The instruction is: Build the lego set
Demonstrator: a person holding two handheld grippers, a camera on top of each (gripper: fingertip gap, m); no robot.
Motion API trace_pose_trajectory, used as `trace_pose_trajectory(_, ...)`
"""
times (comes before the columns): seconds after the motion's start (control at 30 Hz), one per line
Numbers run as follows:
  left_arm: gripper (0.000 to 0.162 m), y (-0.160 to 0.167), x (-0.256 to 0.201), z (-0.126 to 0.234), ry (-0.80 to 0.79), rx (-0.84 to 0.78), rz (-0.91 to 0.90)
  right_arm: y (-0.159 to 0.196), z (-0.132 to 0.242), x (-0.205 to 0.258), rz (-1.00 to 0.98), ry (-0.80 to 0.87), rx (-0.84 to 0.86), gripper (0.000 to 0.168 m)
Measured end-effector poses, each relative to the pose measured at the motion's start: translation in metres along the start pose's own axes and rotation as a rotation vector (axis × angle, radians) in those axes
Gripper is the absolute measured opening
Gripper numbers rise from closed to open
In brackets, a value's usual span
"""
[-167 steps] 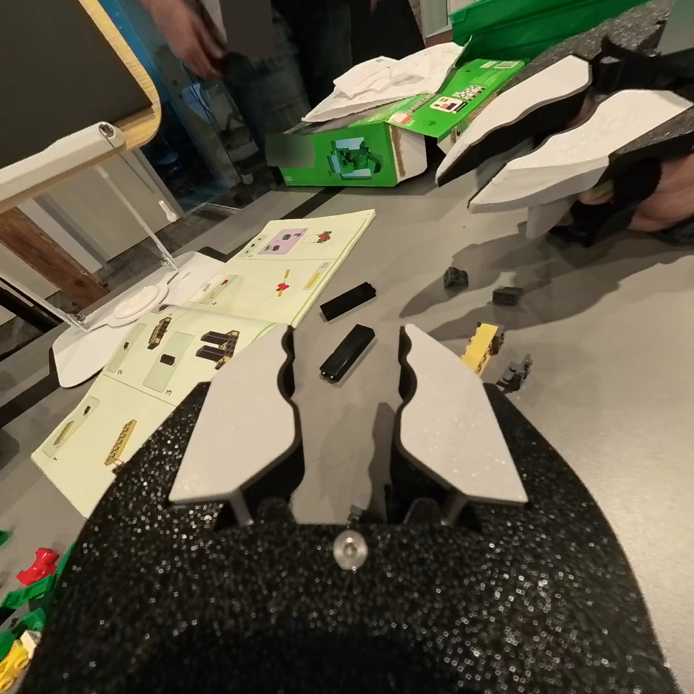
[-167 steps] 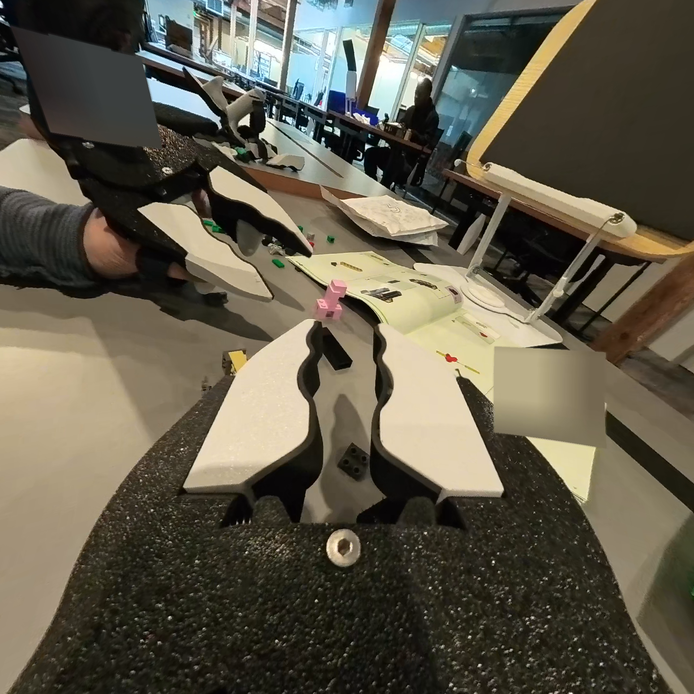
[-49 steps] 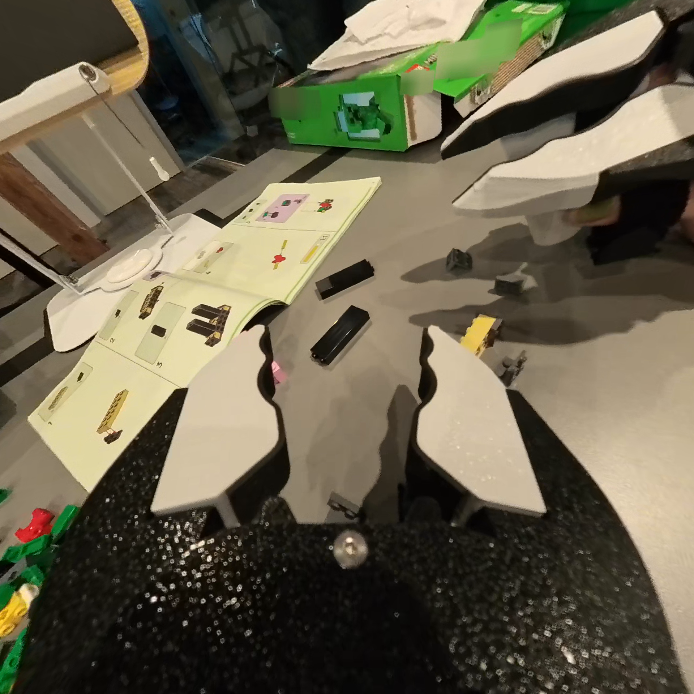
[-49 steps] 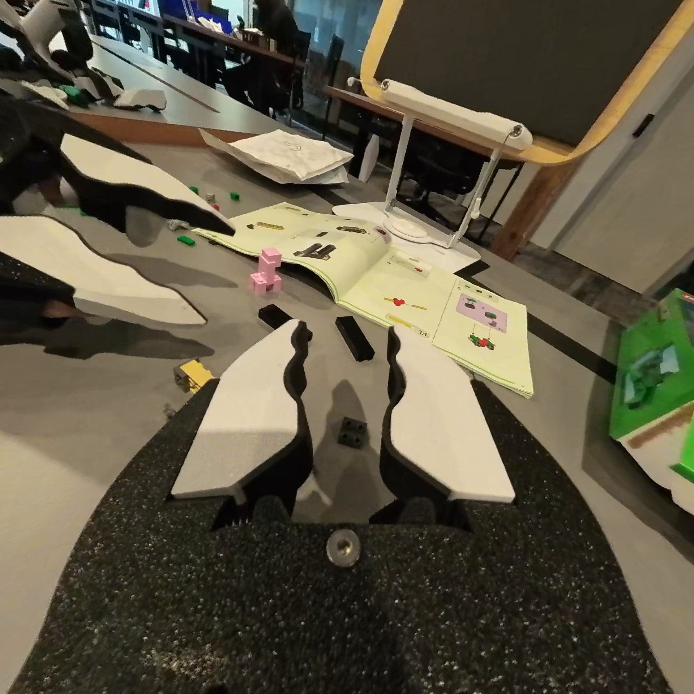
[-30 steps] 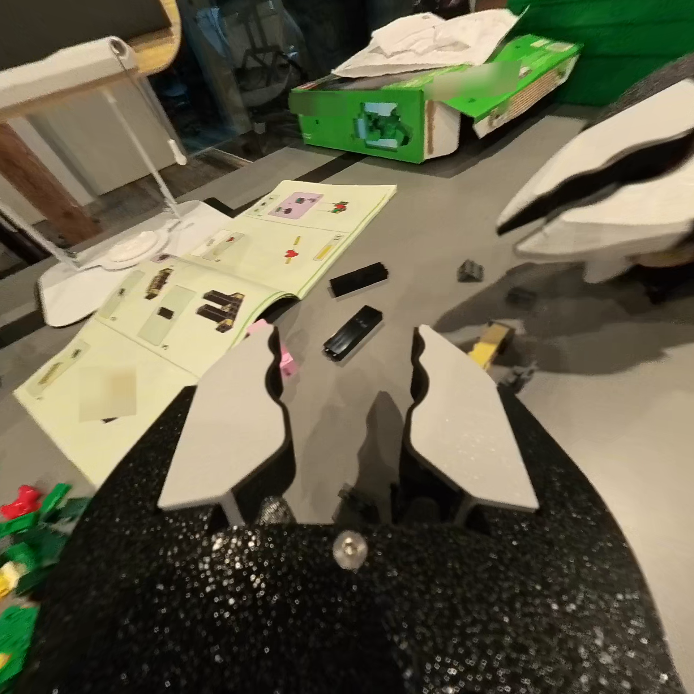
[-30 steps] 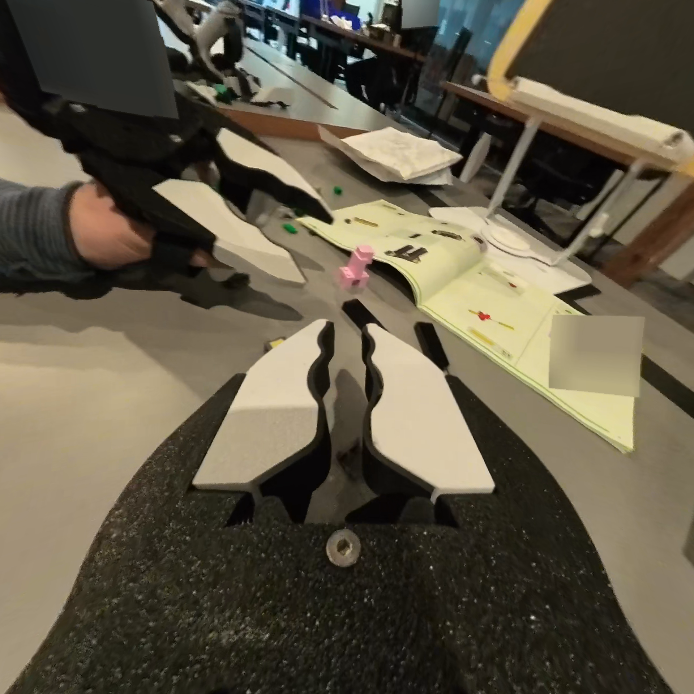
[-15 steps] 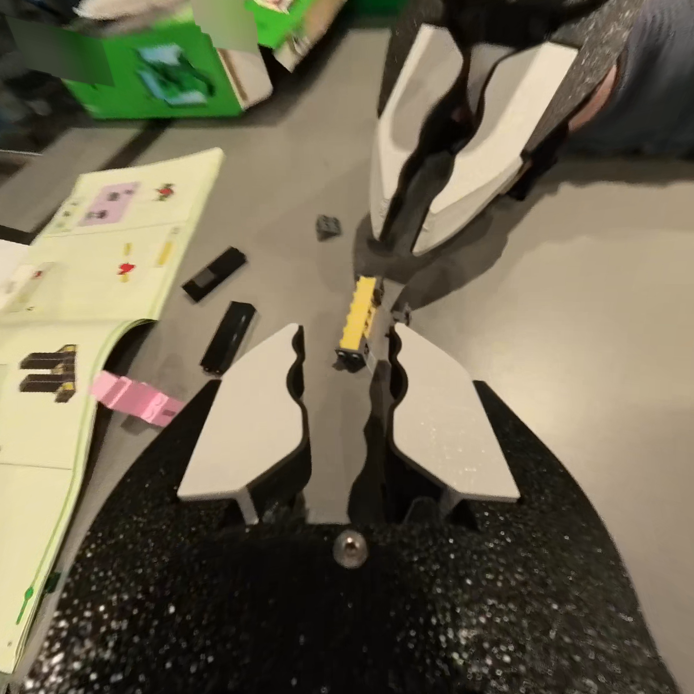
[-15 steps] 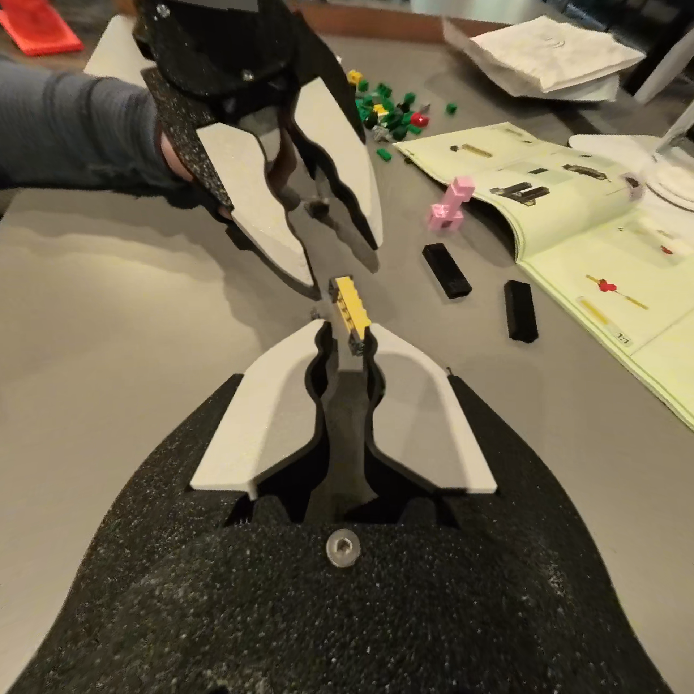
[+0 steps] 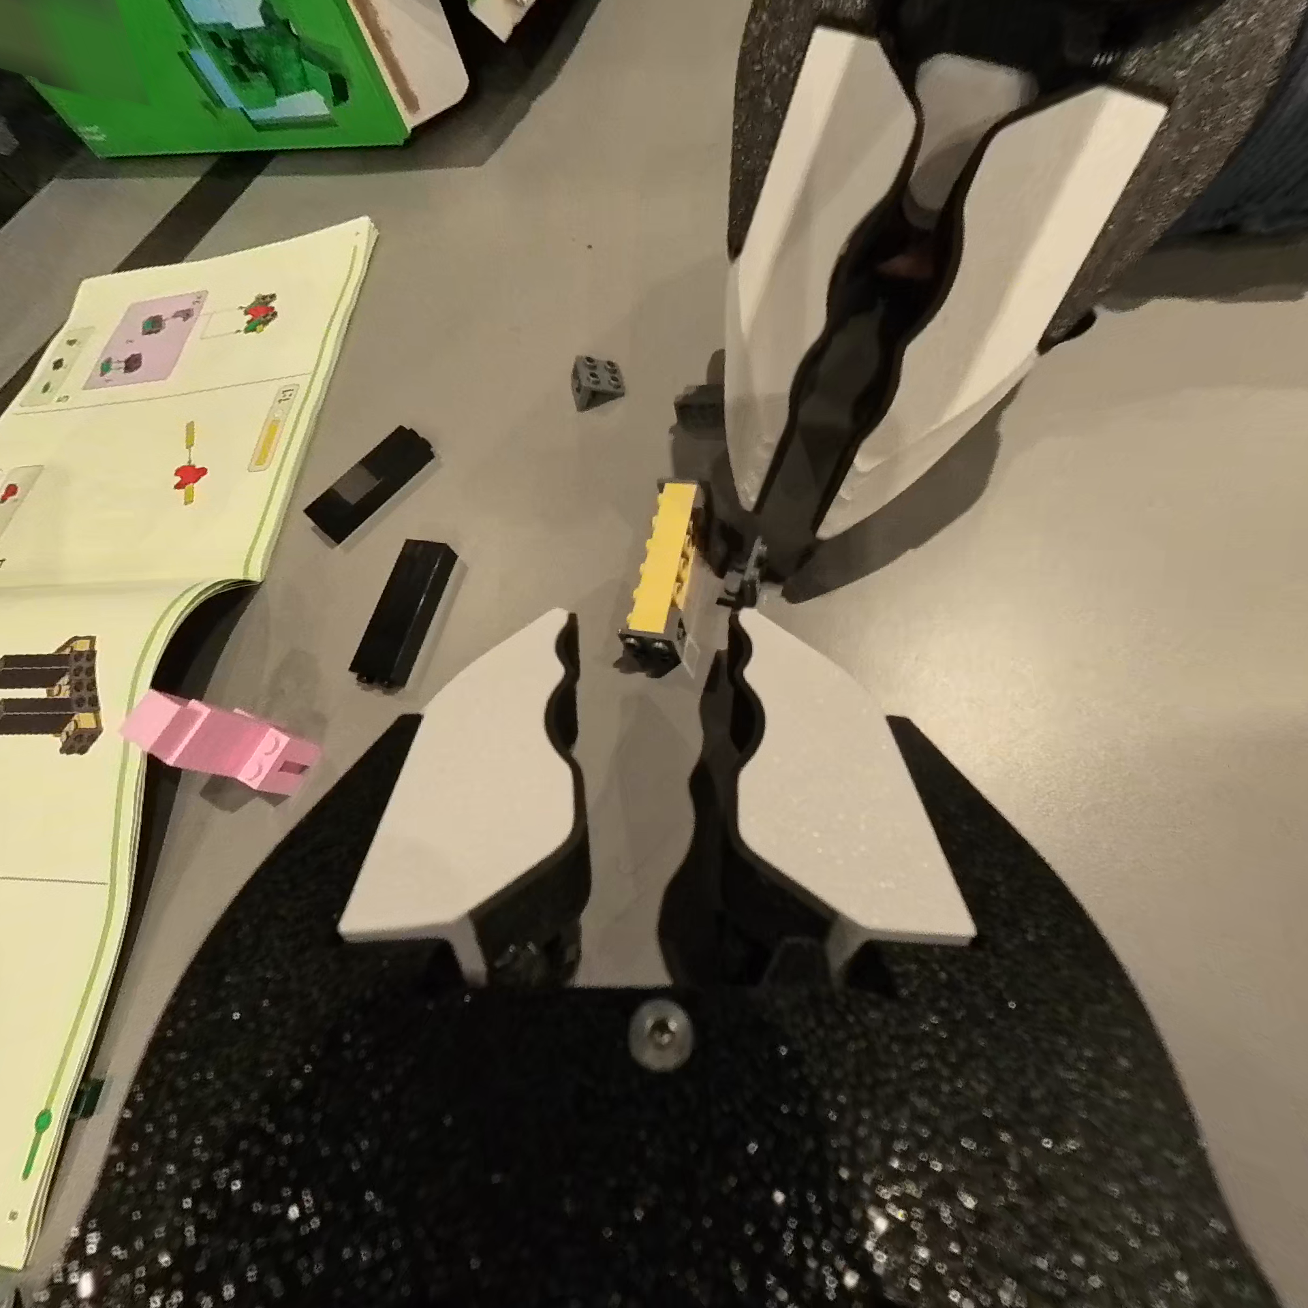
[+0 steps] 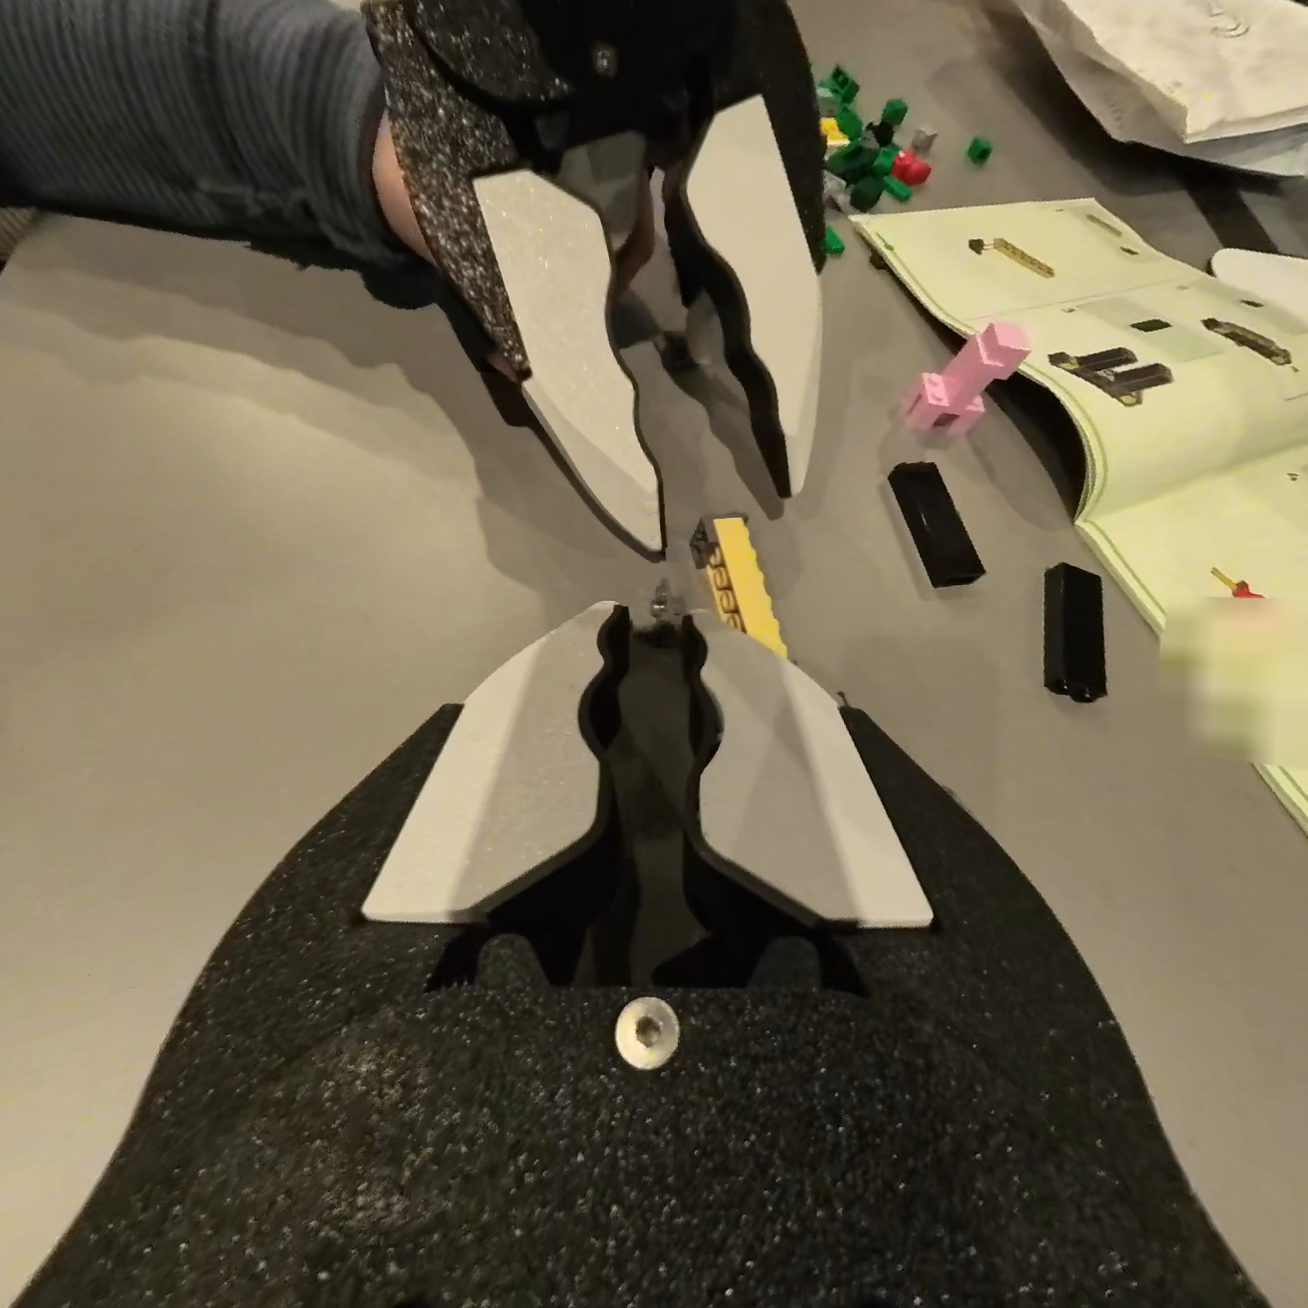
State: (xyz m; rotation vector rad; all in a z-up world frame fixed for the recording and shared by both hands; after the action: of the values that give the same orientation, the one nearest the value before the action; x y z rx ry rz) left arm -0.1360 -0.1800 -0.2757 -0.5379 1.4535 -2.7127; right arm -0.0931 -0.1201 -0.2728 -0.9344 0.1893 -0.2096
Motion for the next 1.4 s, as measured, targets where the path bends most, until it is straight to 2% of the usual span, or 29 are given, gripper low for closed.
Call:
trace_pose_trajectory(0.03, 0.04, 0.001, -0.001, 0.0, -0.001, 0.006, -0.006, 0.0, -0.001, 0.0, 0.003, -0.001, 0.005, 0.014)
trace_pose_trajectory(0.2, 0.04, 0.001, 0.0, -0.001, -0.024, 0.006, -0.017, -0.004, 0.002, -0.003, 0.006, 0.041, -0.033, 0.013)
trace_pose_trajectory(0.4, 0.041, -0.001, 0.013, 0.001, -0.101, -0.016, 0.049, -0.014, 0.022, -0.018, 0.009, 0.21, -0.189, 0.005)
trace_pose_trajectory(0.6, 0.04, -0.002, 0.017, 0.003, -0.137, -0.022, 0.05, -0.017, 0.03, -0.022, -0.01, 0.251, -0.255, 0.0)
trace_pose_trajectory(0.77, 0.041, -0.007, 0.014, 0.004, -0.138, -0.044, 0.029, -0.017, 0.031, -0.023, -0.043, 0.22, -0.266, 0.0)
trace_pose_trajectory(0.9, 0.041, -0.015, 0.008, 0.008, -0.115, -0.093, 0.0, -0.017, 0.034, -0.018, -0.142, 0.058, -0.281, 0.0)
trace_pose_trajectory(1.1, 0.035, -0.014, 0.003, 0.005, -0.087, -0.082, -0.026, -0.013, 0.026, -0.023, -0.148, 0.098, -0.15, 0.0)
trace_pose_trajectory(1.13, 0.034, -0.014, 0.006, 0.004, -0.104, -0.08, -0.023, -0.018, 0.024, -0.018, -0.125, 0.071, -0.166, 0.0)
trace_pose_trajectory(1.2, 0.028, -0.011, 0.016, 0.003, -0.171, -0.065, 0.0, -0.032, 0.018, 0.008, -0.04, -0.104, -0.19, 0.0)
trace_pose_trajectory(1.27, 0.026, -0.008, 0.026, 0.005, -0.227, -0.064, 0.034, -0.033, 0.011, 0.025, 0.012, -0.199, -0.153, 0.0)
trace_pose_trajectory(1.4, 0.024, -0.009, 0.037, 0.011, -0.26, -0.119, 0.112, -0.024, 0.009, 0.018, 0.013, -0.137, -0.156, 0.0)
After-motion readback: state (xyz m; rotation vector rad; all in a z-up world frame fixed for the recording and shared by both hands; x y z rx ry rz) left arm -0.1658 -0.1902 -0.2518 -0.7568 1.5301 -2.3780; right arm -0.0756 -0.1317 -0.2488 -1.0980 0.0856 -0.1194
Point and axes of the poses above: each gripper's, where its closed fingertips meet, z back along the fingers, y out of its underside, x = y × z across the jaws, the point moved 3 cm from there along z, back along the fingers, and after that the axes turned 11 degrees about -y, right-handed, at the moved point
